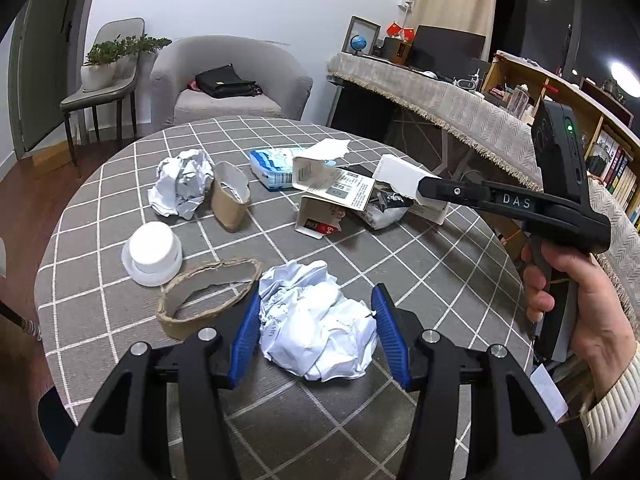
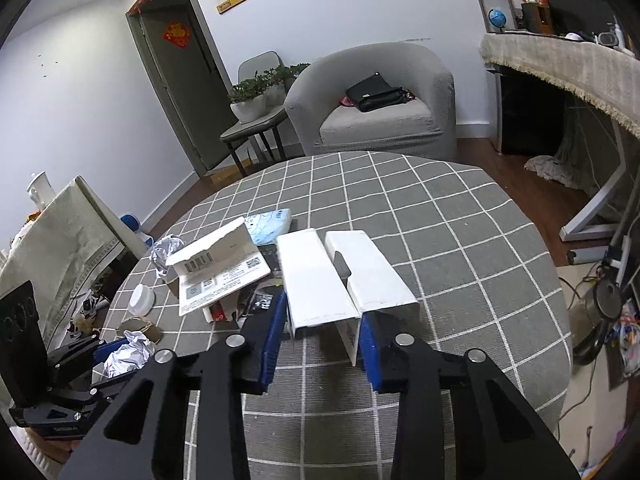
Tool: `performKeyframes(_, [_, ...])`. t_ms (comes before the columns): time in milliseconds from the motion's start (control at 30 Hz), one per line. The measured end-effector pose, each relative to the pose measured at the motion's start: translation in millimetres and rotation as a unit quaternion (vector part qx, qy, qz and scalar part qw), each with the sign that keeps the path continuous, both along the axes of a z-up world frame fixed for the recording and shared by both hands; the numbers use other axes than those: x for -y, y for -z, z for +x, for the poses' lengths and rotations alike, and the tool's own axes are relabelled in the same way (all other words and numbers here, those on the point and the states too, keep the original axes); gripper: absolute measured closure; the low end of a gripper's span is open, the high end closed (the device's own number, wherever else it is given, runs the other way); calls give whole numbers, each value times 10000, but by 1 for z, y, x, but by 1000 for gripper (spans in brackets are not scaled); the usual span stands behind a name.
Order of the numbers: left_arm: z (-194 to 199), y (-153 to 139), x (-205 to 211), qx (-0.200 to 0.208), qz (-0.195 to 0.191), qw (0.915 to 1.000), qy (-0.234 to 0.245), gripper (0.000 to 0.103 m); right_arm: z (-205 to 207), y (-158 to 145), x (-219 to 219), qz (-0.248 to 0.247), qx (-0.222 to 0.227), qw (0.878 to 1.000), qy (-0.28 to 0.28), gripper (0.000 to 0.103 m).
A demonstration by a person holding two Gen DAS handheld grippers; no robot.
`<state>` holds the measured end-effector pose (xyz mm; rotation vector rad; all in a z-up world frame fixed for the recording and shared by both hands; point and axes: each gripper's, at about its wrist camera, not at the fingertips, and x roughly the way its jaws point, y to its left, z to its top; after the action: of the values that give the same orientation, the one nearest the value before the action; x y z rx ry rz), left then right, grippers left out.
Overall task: Collect trash
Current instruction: 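Carry the paper and box to the teal bin and release the paper with the left tool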
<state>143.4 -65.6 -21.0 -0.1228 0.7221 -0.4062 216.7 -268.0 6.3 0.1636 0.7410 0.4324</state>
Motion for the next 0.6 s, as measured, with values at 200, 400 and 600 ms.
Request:
performKeyframes(200, [-10,-5,-1,104,-20,9999,-50,46,-13,-12,5,78,201,9996,179,73])
performKeyframes(400, [-33,-13,-10,250,105,9996,-113,46,-35,-23,-3,177,372,9990,150,73])
performKeyframes(600, [-53,-20,-45,354,183,9980,-485,46,-59,-37,-37,184,562,9981,-177,73])
